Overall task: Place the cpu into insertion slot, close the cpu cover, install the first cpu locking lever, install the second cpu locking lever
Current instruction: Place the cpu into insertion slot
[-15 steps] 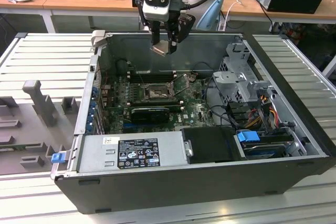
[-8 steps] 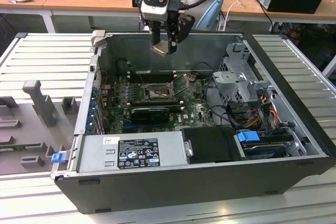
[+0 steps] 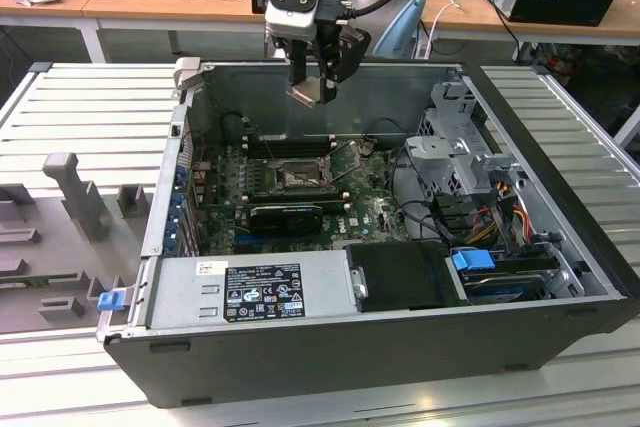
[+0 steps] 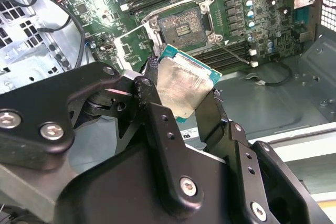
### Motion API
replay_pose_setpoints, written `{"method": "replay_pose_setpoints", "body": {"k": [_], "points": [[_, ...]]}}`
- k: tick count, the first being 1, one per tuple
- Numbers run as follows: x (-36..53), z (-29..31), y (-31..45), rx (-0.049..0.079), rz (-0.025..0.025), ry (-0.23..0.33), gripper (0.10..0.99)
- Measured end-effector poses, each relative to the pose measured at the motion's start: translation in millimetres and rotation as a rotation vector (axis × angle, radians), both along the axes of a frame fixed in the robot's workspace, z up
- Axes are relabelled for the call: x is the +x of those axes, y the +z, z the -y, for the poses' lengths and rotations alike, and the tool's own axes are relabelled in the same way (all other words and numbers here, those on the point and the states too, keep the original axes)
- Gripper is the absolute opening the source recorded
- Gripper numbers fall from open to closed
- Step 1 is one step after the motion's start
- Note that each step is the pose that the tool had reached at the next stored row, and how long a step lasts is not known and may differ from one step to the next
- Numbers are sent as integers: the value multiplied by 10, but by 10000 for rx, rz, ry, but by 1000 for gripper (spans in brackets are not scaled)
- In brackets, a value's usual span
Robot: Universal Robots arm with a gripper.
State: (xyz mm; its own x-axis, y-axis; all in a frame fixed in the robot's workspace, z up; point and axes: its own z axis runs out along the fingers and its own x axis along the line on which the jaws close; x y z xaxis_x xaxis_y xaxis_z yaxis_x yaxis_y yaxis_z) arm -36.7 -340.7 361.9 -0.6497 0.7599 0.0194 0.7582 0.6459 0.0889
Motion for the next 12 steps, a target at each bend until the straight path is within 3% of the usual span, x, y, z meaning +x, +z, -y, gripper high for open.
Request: {"method": "replay_pose_setpoints", "body": {"k": [12], "points": [[0,0,0,0,0,-377,529]]}}
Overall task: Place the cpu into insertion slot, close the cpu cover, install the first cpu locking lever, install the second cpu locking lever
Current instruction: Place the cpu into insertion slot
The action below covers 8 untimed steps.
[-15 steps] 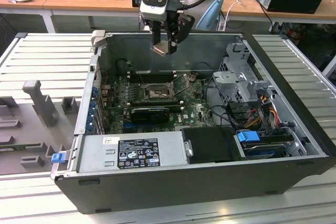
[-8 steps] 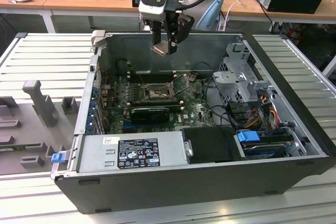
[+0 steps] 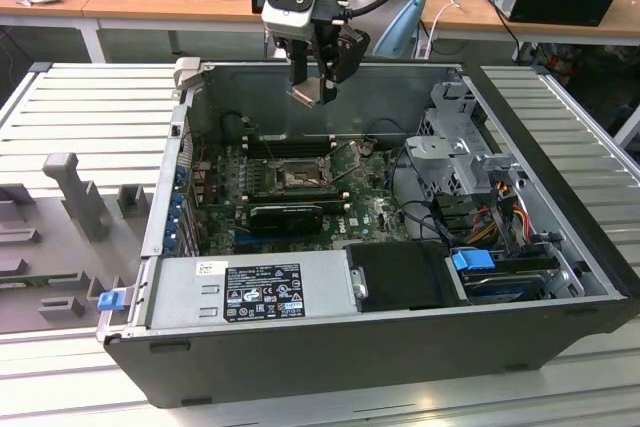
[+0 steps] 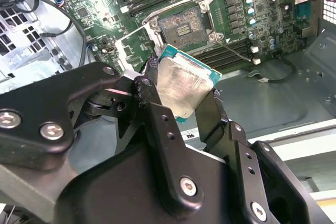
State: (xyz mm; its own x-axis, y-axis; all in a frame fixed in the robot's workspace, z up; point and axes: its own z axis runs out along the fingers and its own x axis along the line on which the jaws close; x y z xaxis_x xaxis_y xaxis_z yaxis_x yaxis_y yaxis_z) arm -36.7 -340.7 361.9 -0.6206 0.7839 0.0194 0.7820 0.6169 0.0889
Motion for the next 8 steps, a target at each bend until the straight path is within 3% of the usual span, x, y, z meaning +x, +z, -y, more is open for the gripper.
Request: {"method": "replay_pose_setpoints", "body": {"k": [8], "points": [[0,0,0,-1,0,-281,529]]}}
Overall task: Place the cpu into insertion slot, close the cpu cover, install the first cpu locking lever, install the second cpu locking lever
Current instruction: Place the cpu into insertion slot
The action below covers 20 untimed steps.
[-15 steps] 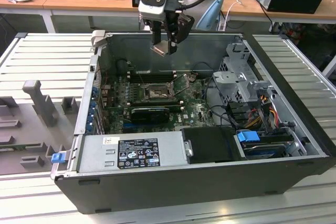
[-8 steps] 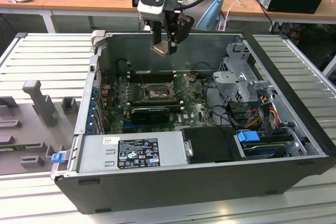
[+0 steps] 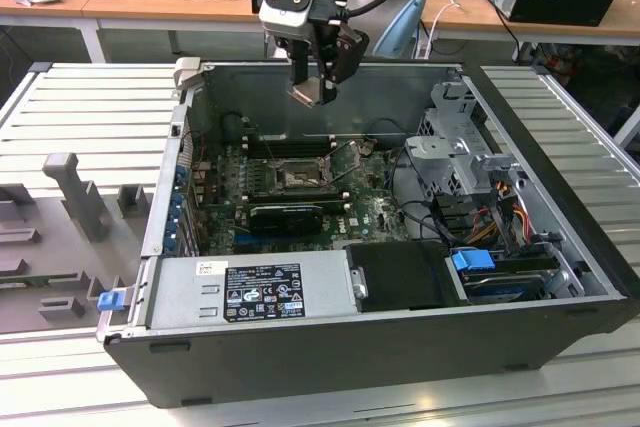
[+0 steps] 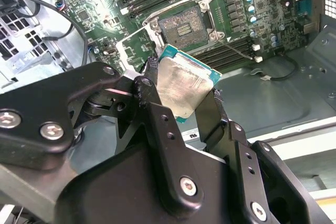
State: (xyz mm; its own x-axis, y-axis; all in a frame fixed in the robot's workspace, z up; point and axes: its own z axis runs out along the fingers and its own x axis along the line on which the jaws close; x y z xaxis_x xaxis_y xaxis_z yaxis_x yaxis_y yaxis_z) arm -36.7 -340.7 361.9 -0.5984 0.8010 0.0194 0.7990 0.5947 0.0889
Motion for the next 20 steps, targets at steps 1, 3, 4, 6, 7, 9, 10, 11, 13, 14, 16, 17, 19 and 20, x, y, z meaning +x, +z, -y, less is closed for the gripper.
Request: {"method": "replay_pose_setpoints", "body": {"k": [1,3,4,6,7,9,10,11,13,14,16,17,19,20], "points": [[0,0,0,1,0,-29,529],[0,0,0,0,0,-87,529],[0,0,0,1,0,-108,529],[0,0,0,0,0,-181,529],[0,0,0,1,0,-201,529],[0,0,0,1,0,-280,529],[0,0,0,1,1,-319,529],[0,0,0,1,0,-370,529],[0,0,0,1,0,-436,529],[0,0,0,1,0,-470,529],[0,0,0,1,0,-529,529],[0,0,-1,1,0,-560,529],[0,0,0,0,0,-665,529],[0,0,-1,1,0,-704,529]]}}
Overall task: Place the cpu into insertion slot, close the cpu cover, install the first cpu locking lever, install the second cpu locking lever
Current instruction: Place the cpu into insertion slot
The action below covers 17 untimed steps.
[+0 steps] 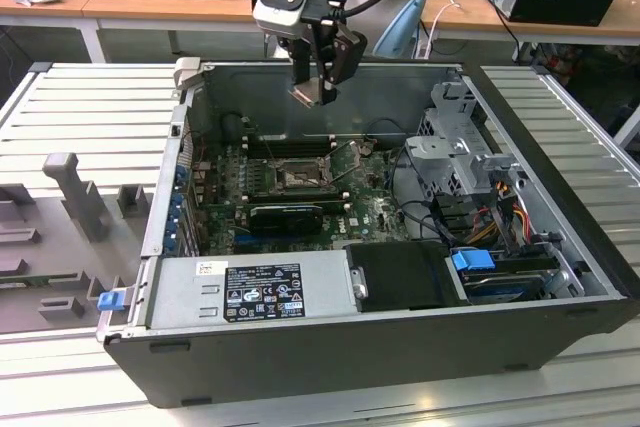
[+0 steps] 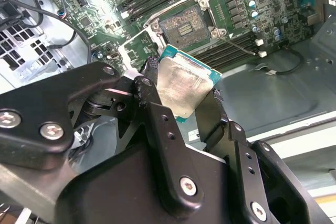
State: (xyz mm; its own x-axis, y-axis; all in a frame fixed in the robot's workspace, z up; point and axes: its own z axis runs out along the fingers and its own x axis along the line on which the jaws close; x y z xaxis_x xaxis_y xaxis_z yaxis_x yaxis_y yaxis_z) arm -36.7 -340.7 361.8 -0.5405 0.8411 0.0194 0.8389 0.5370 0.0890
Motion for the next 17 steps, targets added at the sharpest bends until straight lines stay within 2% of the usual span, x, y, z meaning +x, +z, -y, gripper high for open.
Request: {"method": "replay_pose_setpoints", "body": {"k": [5,10,17], "points": [[0,0,-1,0,0,-173,529],[-2,0,-5,-1,-1,-920,529],[-11,0,-8,1,0,-1283,529]]}}
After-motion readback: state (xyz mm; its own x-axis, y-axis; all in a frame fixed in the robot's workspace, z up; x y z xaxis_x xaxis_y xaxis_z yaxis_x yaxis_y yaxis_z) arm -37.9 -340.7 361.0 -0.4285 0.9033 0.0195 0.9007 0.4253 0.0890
